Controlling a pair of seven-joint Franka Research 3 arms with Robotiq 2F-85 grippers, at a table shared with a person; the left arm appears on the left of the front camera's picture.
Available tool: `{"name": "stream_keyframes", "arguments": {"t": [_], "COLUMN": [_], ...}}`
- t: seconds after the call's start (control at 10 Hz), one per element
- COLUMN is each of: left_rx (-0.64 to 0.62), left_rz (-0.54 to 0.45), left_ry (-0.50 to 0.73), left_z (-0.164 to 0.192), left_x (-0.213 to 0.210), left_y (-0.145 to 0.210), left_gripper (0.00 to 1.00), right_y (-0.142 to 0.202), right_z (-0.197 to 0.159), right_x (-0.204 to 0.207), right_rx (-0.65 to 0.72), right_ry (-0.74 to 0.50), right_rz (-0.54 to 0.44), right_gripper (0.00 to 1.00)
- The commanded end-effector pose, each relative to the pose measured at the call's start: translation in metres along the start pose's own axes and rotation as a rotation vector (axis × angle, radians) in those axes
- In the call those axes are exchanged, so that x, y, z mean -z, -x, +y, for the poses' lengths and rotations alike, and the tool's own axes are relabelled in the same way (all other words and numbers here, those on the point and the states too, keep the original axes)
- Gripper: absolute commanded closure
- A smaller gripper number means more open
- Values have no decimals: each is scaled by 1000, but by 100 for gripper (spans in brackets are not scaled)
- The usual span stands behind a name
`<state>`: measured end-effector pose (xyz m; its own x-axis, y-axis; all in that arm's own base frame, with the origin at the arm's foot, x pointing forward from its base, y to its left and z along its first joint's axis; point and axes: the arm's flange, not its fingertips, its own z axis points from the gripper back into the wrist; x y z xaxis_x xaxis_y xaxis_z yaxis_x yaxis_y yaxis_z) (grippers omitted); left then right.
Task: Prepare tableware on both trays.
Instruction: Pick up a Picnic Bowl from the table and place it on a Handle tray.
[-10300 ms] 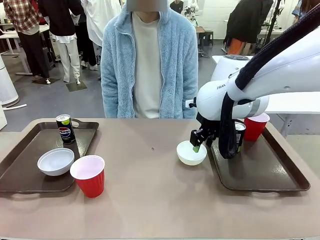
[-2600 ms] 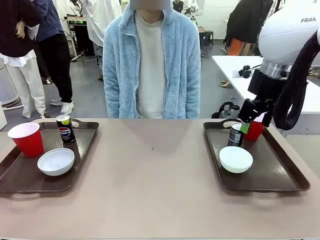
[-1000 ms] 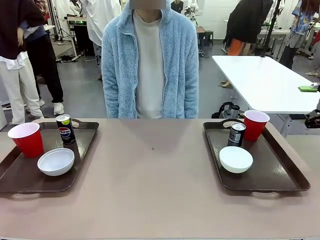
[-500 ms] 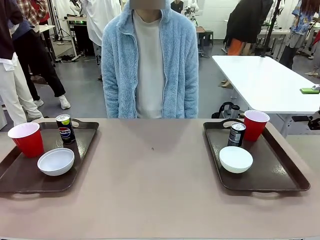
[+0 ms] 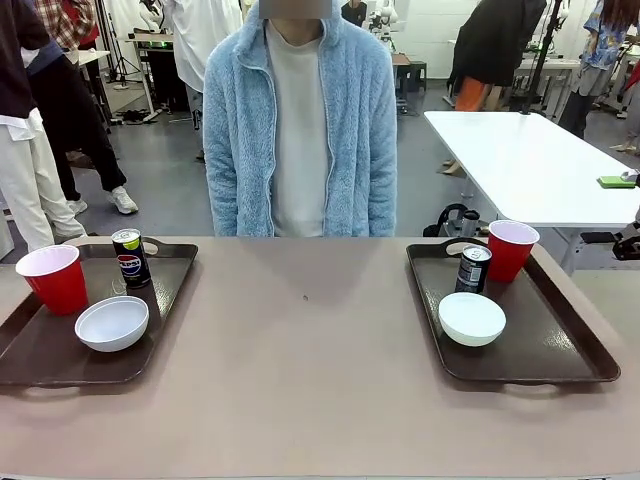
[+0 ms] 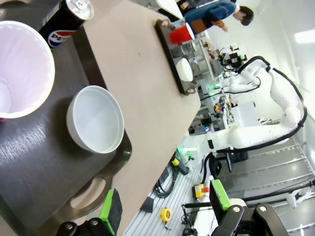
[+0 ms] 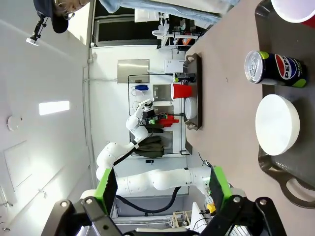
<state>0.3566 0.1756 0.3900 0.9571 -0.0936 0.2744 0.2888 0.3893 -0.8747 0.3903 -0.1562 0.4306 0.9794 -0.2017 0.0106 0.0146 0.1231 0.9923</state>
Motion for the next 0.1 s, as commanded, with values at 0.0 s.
{"name": "stream_keyframes", "arguments": {"t": [0.0], "left_rx": [-18], "left_rz": [-10], "left_ry": [-3], "left_z": [-3], "left_x": [-1], "left_y": [-2], "left_gripper": [6], "right_y": [-1], "right_z": [2], "right_x": [-2], "right_rx": [-10], "right_ry": [-20], "right_rz": [1], "right_gripper": [1]}}
